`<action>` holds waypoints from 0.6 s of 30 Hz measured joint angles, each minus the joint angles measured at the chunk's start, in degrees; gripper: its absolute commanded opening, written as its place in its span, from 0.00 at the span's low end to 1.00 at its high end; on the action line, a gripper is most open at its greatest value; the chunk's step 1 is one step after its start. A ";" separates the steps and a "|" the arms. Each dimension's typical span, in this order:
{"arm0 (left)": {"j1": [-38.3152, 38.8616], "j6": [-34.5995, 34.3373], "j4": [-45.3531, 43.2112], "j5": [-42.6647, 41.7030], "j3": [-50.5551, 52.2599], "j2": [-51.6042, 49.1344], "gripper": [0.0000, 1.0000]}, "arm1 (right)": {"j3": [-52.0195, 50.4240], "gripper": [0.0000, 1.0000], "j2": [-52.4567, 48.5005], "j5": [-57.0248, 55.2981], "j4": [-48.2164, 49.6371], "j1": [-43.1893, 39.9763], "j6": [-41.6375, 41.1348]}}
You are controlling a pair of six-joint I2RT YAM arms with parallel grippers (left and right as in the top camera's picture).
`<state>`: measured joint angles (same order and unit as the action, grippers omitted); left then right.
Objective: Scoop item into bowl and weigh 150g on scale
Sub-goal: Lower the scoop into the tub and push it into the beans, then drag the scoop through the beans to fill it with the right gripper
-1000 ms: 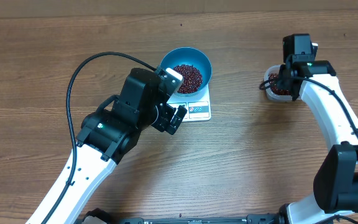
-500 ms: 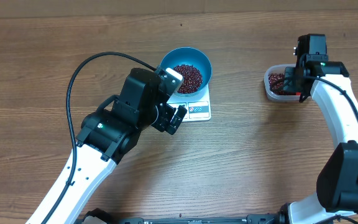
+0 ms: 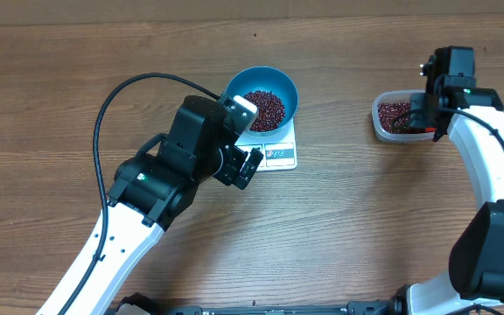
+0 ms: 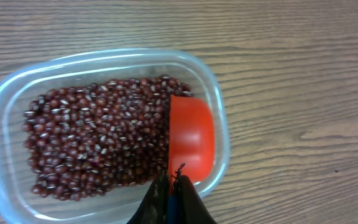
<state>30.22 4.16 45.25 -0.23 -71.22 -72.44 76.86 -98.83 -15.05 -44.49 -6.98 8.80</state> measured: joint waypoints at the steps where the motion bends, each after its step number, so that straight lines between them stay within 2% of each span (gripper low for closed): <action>1: 0.00 -0.02 0.00 0.00 0.00 0.00 1.00 | 0.00 0.04 0.02 0.46 0.00 -0.63 0.07; 8: 0.02 0.00 0.00 0.00 0.00 0.00 1.00 | 0.00 0.04 0.20 7.69 0.00 -4.22 1.53; 18: 0.00 -0.02 0.00 0.00 0.00 0.00 1.00 | 0.00 0.04 0.20 12.85 -1.33 -4.33 3.26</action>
<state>30.22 4.14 45.25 -0.23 -71.22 -72.44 76.86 -98.63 -2.20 -45.82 -11.31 12.05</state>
